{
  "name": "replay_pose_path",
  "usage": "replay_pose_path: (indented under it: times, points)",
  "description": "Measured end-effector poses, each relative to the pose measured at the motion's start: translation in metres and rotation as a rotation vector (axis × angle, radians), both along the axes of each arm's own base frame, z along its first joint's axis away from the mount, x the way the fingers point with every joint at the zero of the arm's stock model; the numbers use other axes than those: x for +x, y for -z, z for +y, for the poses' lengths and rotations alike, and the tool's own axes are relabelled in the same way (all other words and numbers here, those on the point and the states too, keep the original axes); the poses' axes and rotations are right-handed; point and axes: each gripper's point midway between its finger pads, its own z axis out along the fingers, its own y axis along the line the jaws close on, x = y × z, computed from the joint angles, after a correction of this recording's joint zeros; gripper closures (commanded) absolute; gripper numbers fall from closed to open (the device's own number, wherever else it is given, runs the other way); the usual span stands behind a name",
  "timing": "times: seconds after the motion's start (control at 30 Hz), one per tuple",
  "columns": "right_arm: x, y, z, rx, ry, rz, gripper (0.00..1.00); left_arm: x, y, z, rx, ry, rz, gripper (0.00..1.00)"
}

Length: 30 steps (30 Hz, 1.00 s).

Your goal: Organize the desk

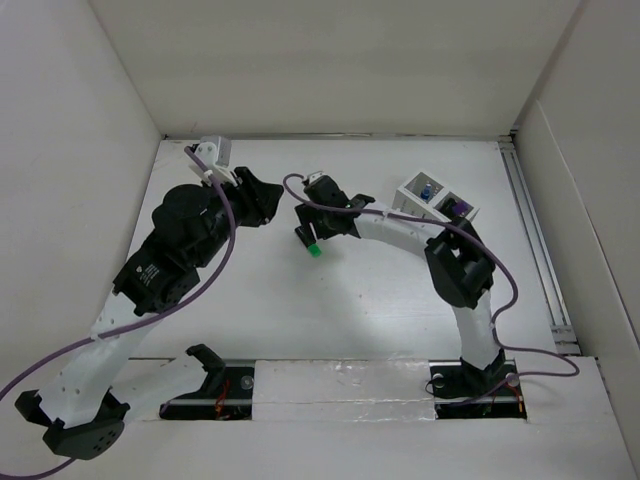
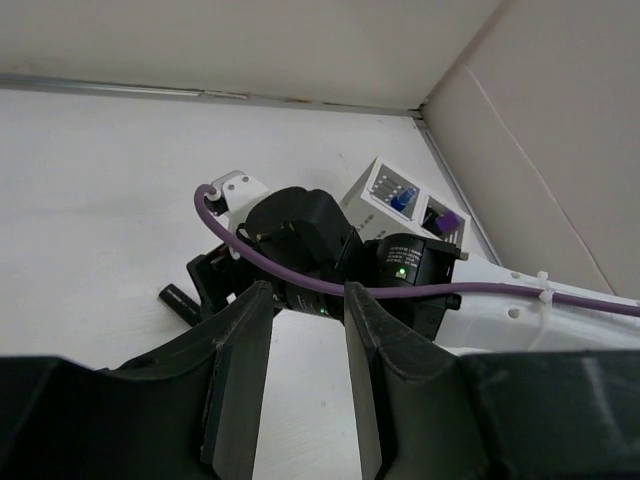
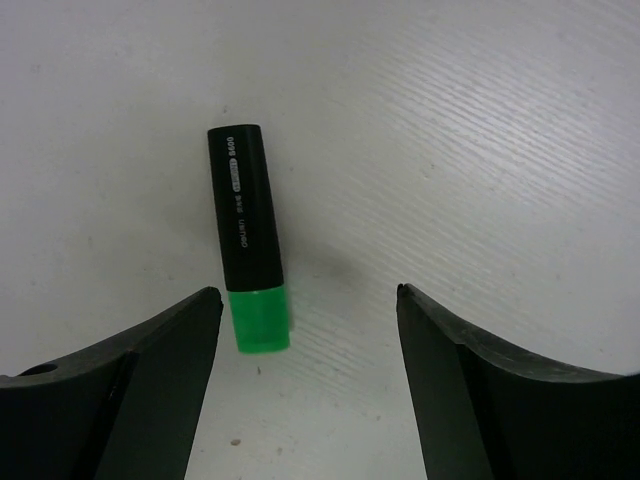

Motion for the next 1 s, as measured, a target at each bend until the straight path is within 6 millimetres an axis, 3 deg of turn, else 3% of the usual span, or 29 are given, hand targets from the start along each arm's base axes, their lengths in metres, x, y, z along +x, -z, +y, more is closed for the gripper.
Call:
replay_pose_path:
  times: [0.27, 0.33, 0.6, 0.7, 0.87, 0.93, 1.0]
  points:
    - [0.000, 0.012, 0.040, 0.012, -0.094, 0.044, 0.24, -0.001, 0.009, 0.010, 0.029, -0.042, 0.024, 0.68]
    - [-0.002, 0.014, 0.050, 0.014, -0.114, 0.048, 0.28, -0.001, 0.012, 0.012, 0.040, -0.049, 0.030, 0.68]
    - [0.007, 0.043, 0.061, -0.037, -0.100, 0.065, 0.35, -0.003, 0.018, 0.021, 0.073, -0.073, 0.041, 0.68]
    - [0.013, 0.043, 0.067, -0.030, -0.089, 0.058, 0.37, -0.006, 0.017, 0.025, 0.076, -0.080, 0.037, 0.68]
    - [0.017, 0.044, 0.069, -0.027, -0.073, 0.053, 0.61, -0.009, 0.015, 0.029, 0.074, -0.089, 0.032, 0.67]
    - [0.018, 0.045, 0.067, -0.031, -0.060, 0.049, 0.76, -0.009, 0.015, 0.030, 0.073, -0.091, 0.031, 0.67]
    - [0.018, 0.045, 0.064, -0.032, -0.047, 0.043, 0.81, -0.009, 0.015, 0.030, 0.074, -0.091, 0.031, 0.67]
